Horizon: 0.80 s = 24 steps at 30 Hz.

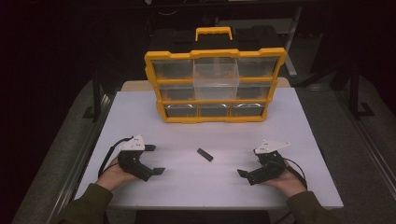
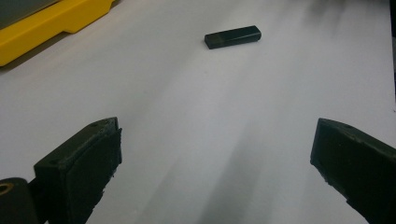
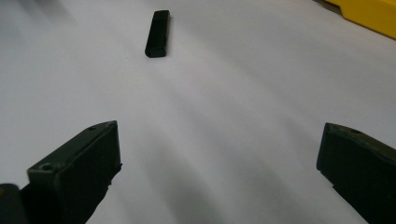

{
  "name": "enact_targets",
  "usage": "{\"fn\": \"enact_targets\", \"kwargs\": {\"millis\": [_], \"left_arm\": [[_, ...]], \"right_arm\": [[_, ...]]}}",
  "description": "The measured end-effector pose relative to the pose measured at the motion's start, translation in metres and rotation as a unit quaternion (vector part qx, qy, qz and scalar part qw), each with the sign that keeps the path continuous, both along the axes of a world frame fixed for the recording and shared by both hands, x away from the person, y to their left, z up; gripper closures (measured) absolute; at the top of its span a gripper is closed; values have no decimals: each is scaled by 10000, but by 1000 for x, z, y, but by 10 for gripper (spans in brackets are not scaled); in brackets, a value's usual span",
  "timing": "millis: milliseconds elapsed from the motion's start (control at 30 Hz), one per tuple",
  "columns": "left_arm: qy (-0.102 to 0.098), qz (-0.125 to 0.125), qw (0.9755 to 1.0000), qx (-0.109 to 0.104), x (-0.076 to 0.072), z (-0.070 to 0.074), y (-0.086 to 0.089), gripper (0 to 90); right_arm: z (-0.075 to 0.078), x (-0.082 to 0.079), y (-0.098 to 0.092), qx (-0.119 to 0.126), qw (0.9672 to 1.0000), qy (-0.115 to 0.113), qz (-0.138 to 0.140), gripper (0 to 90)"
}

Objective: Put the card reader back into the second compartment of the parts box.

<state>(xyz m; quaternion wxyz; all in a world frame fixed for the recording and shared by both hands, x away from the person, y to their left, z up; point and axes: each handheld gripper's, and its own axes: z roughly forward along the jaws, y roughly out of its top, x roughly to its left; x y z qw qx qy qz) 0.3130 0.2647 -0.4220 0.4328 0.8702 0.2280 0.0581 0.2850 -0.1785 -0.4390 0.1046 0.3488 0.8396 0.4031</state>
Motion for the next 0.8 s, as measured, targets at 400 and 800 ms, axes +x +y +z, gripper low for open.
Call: {"fn": "enact_targets", "kwargs": {"millis": [400, 800], "left_arm": [[24, -67, 10000, 4, 0, 0, -2, 16], [40, -101, 9999, -17, 0, 0, -2, 16]], "right_arm": [[7, -2, 5, 46, 10000, -14, 78, 0], [11, 3, 9, 39, 10000, -19, 77, 0]]}}
